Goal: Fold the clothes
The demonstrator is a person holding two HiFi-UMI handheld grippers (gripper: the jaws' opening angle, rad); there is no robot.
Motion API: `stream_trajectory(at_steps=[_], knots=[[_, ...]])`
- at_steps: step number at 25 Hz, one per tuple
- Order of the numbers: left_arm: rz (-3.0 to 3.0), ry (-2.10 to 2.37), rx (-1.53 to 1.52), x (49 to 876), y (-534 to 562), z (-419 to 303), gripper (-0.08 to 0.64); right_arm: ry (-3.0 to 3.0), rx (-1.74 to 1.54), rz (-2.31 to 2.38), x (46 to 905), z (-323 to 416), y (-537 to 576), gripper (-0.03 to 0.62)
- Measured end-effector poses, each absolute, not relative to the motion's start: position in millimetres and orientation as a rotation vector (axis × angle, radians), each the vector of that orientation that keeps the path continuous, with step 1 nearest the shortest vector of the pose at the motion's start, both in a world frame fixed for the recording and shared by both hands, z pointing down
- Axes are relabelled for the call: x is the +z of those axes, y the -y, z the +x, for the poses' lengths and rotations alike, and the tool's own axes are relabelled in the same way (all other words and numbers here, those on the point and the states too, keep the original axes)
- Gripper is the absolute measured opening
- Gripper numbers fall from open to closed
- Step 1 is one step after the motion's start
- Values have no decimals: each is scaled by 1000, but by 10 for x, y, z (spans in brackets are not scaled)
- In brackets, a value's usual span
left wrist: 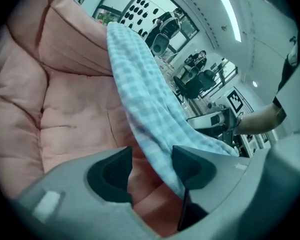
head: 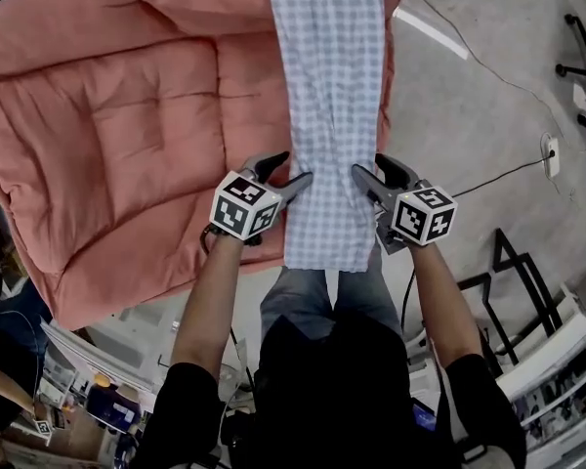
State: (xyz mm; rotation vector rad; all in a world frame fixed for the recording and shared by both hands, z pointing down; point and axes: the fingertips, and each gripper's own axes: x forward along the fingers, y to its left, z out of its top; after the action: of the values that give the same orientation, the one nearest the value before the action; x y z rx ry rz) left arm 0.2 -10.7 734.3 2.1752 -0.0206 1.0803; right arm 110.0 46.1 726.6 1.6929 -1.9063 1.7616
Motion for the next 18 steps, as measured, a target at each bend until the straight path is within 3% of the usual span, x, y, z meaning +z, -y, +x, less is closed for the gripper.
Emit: stream_trajectory(at_steps=[11,15,18], knots=[[1988,-78,970,7602,18,51,311,1935,2006,1631,7407,974,-418,245],[1944,-172,891,7552,-64,129,300,1971,2064,1598,7374,921,-406,227],[1917,-247,843,7503,-135,196,251,2009,2078,1565,7340,896,-383,184]])
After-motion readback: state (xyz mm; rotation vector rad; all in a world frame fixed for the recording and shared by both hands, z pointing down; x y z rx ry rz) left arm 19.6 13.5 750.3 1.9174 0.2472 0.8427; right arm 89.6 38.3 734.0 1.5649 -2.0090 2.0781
